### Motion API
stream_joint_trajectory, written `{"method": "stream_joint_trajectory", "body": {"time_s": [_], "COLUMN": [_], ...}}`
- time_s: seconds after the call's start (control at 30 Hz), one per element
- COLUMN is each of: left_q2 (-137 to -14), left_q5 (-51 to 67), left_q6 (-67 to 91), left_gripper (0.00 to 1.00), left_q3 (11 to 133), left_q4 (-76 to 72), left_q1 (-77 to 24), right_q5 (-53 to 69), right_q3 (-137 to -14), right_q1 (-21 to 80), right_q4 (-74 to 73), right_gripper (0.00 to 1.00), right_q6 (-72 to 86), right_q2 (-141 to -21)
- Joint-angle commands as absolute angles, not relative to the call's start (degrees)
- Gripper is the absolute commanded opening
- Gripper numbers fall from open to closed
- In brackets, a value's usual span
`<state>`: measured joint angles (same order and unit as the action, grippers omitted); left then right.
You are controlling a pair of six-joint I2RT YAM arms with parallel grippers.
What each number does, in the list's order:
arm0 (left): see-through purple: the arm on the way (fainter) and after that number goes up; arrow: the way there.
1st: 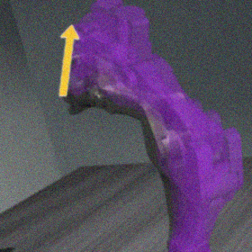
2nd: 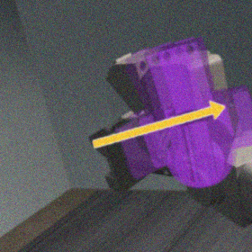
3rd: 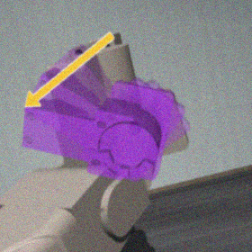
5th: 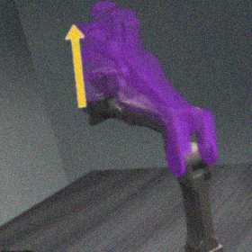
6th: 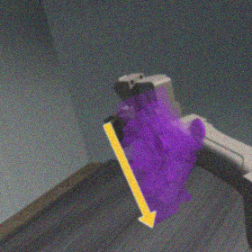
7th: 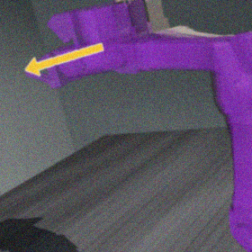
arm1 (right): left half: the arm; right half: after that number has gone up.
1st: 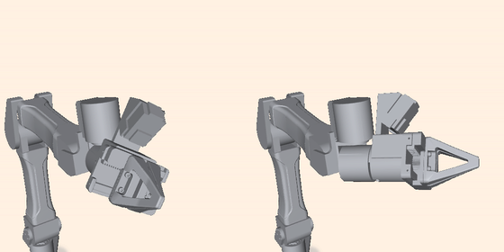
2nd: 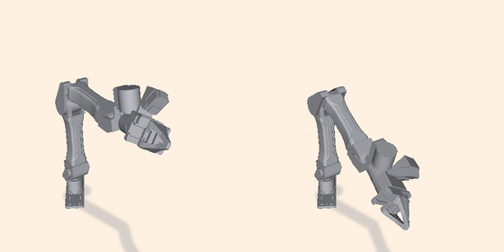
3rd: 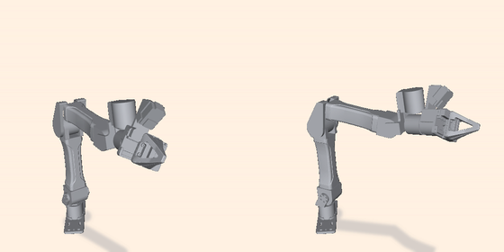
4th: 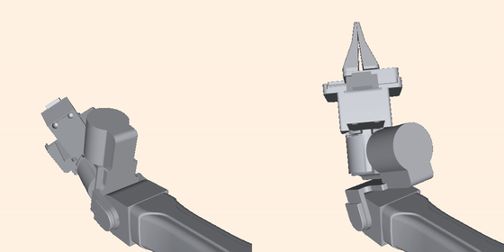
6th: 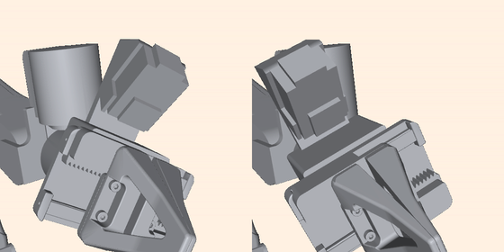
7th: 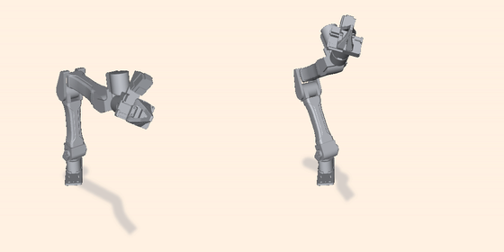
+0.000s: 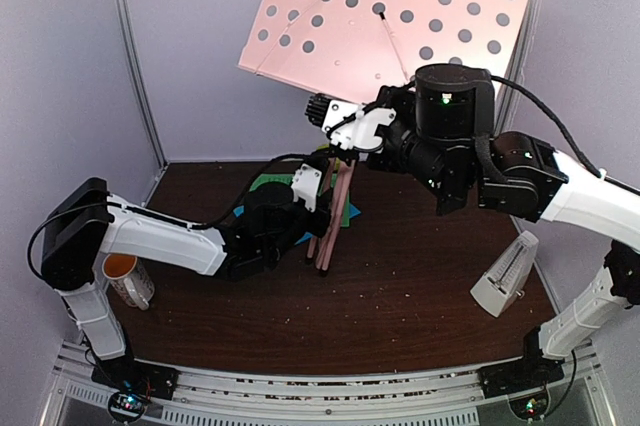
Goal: Set up the instrument practice props
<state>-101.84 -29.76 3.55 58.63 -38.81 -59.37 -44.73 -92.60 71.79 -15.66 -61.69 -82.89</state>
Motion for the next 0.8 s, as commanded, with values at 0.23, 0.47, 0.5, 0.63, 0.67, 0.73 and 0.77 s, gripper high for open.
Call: {"method": "stream_joint_trajectory", "body": {"time_s": [0.23,0.47,0.5,0.63,0.67,0.73,0.77], "left_q2": [-102.05,-101.38,-101.3,-99.83,-99.5,-98.96,-98.74], "left_q5": [-25.22,-19.03,-18.34,-14.97,-14.15,-13.23,-12.94], "left_q6": [-1.28,-10.92,-12.94,-20.79,-22.87,-26.81,-28.77], "left_gripper": [0.09,0.01,0.0,0.0,0.0,0.0,0.0], "left_q3": [58.57,55.67,55.42,52.69,52.13,51.02,50.27], "left_q4": [-38.06,-38.65,-38.35,-39.44,-39.42,-39.88,-40.62], "left_q1": [-59.42,-59.31,-59.31,-59.24,-59.24,-59.32,-59.3], "right_q5": [-47.58,-47.71,-47.78,-47.68,-47.6,-47.59,-47.51], "right_q3": [-96.95,-97.37,-97.46,-97.99,-98.42,-99.0,-99.28], "right_q1": [73.24,73.54,73.56,73.56,73.56,73.56,73.52], "right_q4": [0.66,0.0,-0.07,-0.19,-0.3,-0.46,-0.35], "right_gripper": [0.0,0.0,0.0,0.0,0.0,0.0,0.0], "right_q6": [-62.43,-63.17,-63.38,-64.29,-64.54,-65.29,-65.7], "right_q2": [-78.93,-78.5,-78.44,-78.44,-78.55,-78.74,-78.89]}}
